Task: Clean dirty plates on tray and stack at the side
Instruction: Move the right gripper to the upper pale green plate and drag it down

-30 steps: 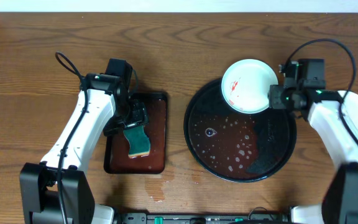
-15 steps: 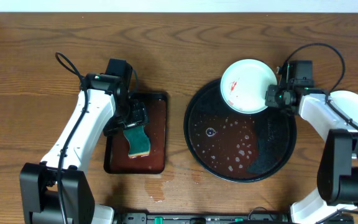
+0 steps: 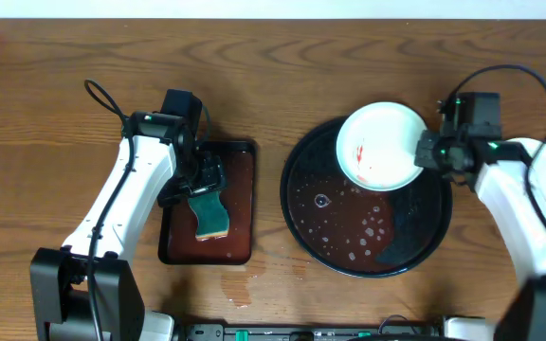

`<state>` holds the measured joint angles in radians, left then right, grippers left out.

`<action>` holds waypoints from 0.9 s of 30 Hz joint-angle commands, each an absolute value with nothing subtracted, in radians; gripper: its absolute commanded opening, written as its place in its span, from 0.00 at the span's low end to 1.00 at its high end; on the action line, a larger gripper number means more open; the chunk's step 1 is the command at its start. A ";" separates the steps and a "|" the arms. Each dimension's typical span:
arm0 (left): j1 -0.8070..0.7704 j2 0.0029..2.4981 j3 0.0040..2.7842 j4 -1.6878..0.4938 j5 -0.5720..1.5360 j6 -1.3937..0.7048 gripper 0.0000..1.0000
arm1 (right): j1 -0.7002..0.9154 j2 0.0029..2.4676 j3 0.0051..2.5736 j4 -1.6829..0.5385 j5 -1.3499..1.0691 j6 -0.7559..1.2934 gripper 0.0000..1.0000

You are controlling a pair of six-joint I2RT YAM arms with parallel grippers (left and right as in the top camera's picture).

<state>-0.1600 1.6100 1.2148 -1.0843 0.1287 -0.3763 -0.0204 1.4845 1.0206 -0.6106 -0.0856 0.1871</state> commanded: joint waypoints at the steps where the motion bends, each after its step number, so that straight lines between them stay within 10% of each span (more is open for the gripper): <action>1: -0.157 1.599 1.226 -1.086 0.131 -0.370 0.84 | -0.019 1.406 1.020 -0.696 -0.083 0.226 0.01; 18: -0.157 1.599 1.226 -1.086 0.131 -0.370 0.84 | 0.014 1.399 0.796 -0.748 -0.087 0.489 0.02; 22: -0.157 1.599 1.226 -1.086 0.131 -0.370 0.83 | 0.023 1.393 0.815 -0.726 -0.151 0.229 0.30; 27: -0.157 1.599 1.226 -1.086 0.131 -0.370 0.84 | 0.022 1.380 0.888 -0.757 -0.164 0.086 0.35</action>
